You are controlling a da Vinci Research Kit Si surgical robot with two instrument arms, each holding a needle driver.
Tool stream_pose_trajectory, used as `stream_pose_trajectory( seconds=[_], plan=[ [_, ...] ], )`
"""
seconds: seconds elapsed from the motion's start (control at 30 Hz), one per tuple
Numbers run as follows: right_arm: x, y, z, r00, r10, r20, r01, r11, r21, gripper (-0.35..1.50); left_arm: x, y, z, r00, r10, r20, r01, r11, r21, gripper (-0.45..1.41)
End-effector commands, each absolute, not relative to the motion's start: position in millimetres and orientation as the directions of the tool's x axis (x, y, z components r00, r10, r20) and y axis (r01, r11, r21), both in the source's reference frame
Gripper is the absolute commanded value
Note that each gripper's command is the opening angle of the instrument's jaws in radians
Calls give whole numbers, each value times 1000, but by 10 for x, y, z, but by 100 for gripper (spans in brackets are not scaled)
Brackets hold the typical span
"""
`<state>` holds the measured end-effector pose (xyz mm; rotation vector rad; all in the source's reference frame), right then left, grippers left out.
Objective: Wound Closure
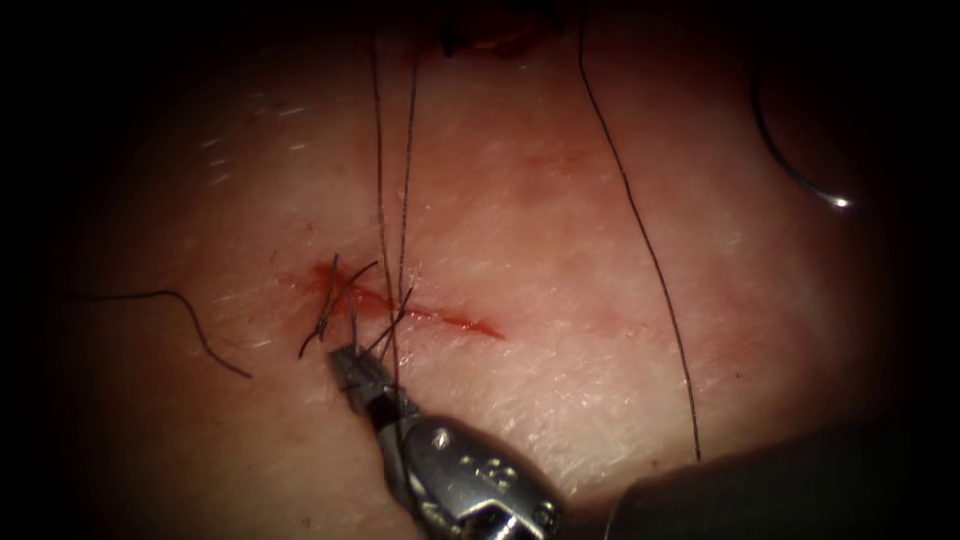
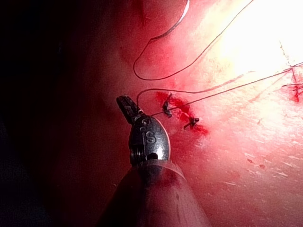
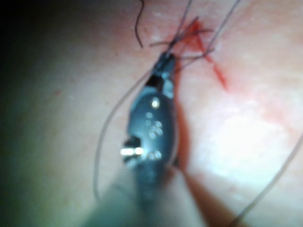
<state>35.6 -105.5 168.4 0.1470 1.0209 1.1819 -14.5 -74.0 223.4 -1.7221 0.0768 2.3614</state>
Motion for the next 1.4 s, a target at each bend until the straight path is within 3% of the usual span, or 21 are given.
stream_pose_trajectory(
  seconds=[0.03,0.9,1.2,1.23,1.27,1.3,1.33,1.37,1.4],
  plan=[
    [363,-1075,1673,19,821,-570,-680,429,595,-35,-151,-747,2236,-289,148,-946,-208,-974,-89,-45],
    [371,-1101,1634,63,818,-571,-580,496,647,-35,-143,-708,2224,-292,142,-946,-255,-965,-66,-45],
    [367,-1094,1643,54,810,-584,-613,489,621,-35,-145,-706,2219,-277,191,-942,-290,-951,-108,-45],
    [366,-1093,1644,54,810,-584,-614,488,621,-35,-147,-711,2219,-258,246,-934,-309,-937,-161,-37],
    [366,-1093,1645,54,810,-584,-614,488,620,-35,-148,-717,2219,-234,316,-919,-330,-915,-231,14],
    [366,-1093,1645,54,810,-584,-614,488,620,-35,-151,-727,2218,-204,395,-896,-352,-884,-309,76],
    [367,-1092,1646,54,810,-584,-614,488,620,-35,-152,-734,2217,-170,476,-863,-371,-842,-391,111],
    [367,-1092,1647,54,809,-585,-614,488,620,-35,-153,-742,2215,-141,539,-831,-384,-803,-456,124],
    [368,-1092,1647,54,809,-585,-615,489,619,-35,-153,-754,2211,-133,557,-820,-376,-794,-478,124]
  ],
)
